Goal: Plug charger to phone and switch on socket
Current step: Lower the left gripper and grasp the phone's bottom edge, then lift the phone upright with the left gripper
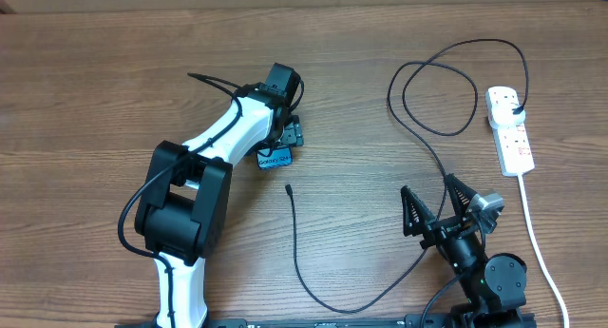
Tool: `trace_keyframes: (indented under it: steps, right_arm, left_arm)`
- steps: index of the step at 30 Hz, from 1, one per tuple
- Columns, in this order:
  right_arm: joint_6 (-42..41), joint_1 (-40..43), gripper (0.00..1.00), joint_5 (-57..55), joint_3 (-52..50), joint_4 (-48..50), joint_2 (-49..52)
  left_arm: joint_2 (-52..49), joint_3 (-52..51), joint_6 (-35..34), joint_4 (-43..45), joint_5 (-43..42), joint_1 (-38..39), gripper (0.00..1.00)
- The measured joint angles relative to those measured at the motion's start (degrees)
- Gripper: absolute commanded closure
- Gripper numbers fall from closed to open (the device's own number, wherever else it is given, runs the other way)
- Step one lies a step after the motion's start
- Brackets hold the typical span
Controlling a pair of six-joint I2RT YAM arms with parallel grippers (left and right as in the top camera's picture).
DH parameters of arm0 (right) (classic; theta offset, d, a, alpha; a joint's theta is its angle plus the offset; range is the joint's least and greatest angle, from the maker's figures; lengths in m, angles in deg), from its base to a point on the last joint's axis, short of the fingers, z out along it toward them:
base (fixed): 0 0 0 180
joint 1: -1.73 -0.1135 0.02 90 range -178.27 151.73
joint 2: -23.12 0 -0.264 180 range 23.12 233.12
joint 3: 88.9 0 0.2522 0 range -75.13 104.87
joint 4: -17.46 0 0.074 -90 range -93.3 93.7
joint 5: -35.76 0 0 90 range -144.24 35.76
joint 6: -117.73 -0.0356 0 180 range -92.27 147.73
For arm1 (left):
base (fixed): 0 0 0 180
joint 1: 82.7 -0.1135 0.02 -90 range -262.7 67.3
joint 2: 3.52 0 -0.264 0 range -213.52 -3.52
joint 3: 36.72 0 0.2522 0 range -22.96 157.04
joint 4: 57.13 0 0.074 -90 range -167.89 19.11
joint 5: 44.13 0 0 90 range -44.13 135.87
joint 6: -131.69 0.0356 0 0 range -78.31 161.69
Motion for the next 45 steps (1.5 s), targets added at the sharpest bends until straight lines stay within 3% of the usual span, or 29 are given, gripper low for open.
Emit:
trace_keyframes:
  steps: [14, 27, 32, 39, 45]
  right_arm:
    - [-0.02, 0.00, 0.00, 0.00, 0.00, -0.02, 0.00]
    - [0.00, -0.02, 0.00, 0.00, 0.00, 0.00, 0.00]
    - [-0.02, 0.00, 0.00, 0.00, 0.00, 0.00, 0.00]
    - [-0.02, 0.00, 0.00, 0.00, 0.00, 0.00, 0.00]
    - [-0.02, 0.00, 0.00, 0.00, 0.00, -0.02, 0.00]
  left_arm:
    - [-0.20, 0.22, 1.27, 0.46, 0.24, 0.02, 0.24]
    - [-0.22, 0.37, 1.25, 0.26, -0.04, 0.02, 0.45]
    - [-2.05, 4.33, 1.25, -4.63, -1.18, -0.09, 0.53]
    - [-4.20, 12.33, 1.25, -11.54, -2.95, 0.04, 0.57]
    - [-4.20, 18.49, 1.25, -15.61, -5.79, 1.14, 0.69]
